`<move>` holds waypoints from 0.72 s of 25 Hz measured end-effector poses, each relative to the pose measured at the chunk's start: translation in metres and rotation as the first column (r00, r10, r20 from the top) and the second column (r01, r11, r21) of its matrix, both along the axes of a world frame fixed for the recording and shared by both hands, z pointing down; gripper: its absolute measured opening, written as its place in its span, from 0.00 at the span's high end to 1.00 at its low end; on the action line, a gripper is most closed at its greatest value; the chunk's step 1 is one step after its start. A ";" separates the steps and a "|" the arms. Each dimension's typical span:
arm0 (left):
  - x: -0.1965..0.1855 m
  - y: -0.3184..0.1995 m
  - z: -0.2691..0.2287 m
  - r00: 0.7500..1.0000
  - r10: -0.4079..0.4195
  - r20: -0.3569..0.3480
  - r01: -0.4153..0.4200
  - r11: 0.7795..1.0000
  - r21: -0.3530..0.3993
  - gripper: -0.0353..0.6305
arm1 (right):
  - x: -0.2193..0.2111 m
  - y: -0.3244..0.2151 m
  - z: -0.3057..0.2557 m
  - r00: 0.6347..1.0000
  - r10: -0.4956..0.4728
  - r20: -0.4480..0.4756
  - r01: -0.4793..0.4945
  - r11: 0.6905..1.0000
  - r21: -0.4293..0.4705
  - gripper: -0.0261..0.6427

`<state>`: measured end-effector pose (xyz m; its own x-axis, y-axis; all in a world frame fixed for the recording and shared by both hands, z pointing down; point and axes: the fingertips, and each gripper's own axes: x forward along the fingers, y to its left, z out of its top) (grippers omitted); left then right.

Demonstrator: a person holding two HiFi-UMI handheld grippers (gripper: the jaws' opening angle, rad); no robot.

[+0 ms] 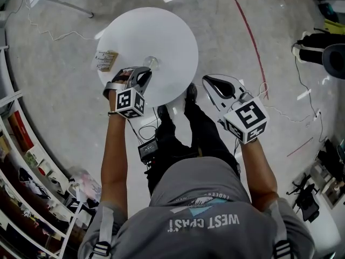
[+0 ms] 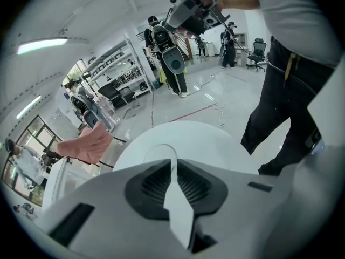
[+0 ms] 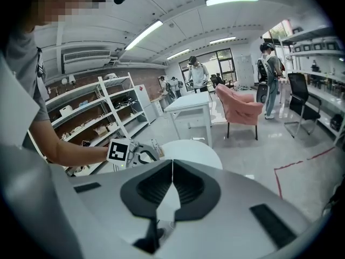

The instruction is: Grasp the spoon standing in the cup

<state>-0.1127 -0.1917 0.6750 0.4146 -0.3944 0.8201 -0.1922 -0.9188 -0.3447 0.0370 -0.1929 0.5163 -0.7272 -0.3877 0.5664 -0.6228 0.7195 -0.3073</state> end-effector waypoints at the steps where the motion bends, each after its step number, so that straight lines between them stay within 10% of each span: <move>1: 0.000 0.001 0.000 1.000 0.005 -0.002 -0.005 1.000 -0.006 0.89 | 0.000 0.000 0.000 1.000 0.001 -0.002 -0.001 1.000 0.000 0.96; 18: -0.003 -0.013 -0.027 0.973 -0.105 -0.205 0.095 0.994 -0.055 0.94 | -0.004 -0.006 -0.001 1.000 0.009 -0.011 -0.009 1.000 0.015 0.96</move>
<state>-0.1152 -0.2043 0.6477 0.5380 -0.4079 0.7377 -0.3469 -0.9047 -0.2472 0.0327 -0.1988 0.5152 -0.7171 -0.4030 0.5686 -0.6329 0.7181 -0.2893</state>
